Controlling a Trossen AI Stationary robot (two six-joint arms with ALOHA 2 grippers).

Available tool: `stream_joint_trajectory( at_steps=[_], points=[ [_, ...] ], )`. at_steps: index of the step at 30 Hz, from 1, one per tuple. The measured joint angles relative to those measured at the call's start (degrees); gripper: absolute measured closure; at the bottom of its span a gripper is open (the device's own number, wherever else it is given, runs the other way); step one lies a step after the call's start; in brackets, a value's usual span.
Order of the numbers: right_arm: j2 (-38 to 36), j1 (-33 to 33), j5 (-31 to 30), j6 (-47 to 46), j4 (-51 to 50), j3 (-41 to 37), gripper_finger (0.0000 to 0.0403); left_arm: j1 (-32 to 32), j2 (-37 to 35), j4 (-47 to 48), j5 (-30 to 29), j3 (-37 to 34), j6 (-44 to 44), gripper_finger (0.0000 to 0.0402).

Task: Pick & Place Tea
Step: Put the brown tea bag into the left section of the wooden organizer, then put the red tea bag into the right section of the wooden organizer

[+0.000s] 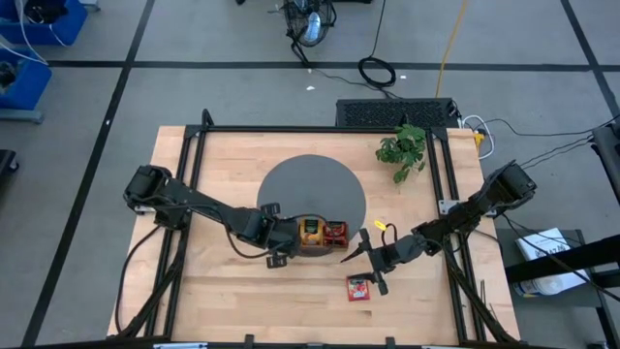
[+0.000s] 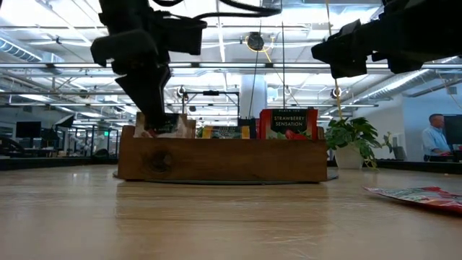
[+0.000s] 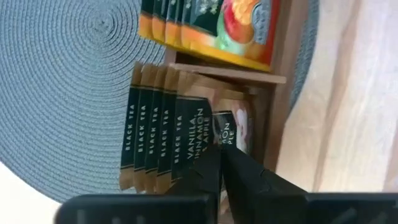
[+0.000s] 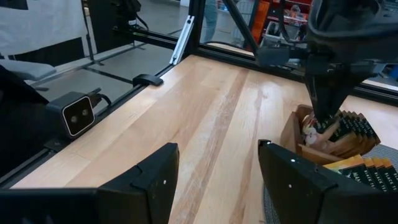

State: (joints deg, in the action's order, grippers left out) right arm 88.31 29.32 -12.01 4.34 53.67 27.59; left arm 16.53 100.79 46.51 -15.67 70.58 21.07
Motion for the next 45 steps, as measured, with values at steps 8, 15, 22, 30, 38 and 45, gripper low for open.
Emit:
stream_joint_trajectory(
  at_steps=[8,15,22,30,38,45],
  points=[
    [0.00,0.00,0.02,-0.20,-0.01,0.00,0.0195,0.09,0.00,0.09,-0.28,2.07,-1.08,0.0289],
    [0.00,0.00,0.04,-0.20,-0.30,0.00,0.0195,0.09,0.00,5.85,-1.43,7.78,1.82,0.0234],
    [0.00,0.04,0.26,-0.82,-3.48,0.00,0.0195,7.25,0.00,4.69,-2.88,14.12,10.21,0.0225],
    [0.00,0.07,1.74,-6.82,-3.66,0.00,0.0195,22.24,0.39,-28.69,-19.07,2.24,3.43,0.0280],
    [-5.64,0.97,1.33,-9.96,-16.64,0.00,0.0202,20.29,2.82,-61.93,-12.64,-11.17,-1.12,0.0389],
    [-12.44,4.29,0.43,-16.76,-33.42,0.00,0.0268,15.97,11.90,-72.44,-3.11,-11.99,-2.64,0.0393]
  ],
)
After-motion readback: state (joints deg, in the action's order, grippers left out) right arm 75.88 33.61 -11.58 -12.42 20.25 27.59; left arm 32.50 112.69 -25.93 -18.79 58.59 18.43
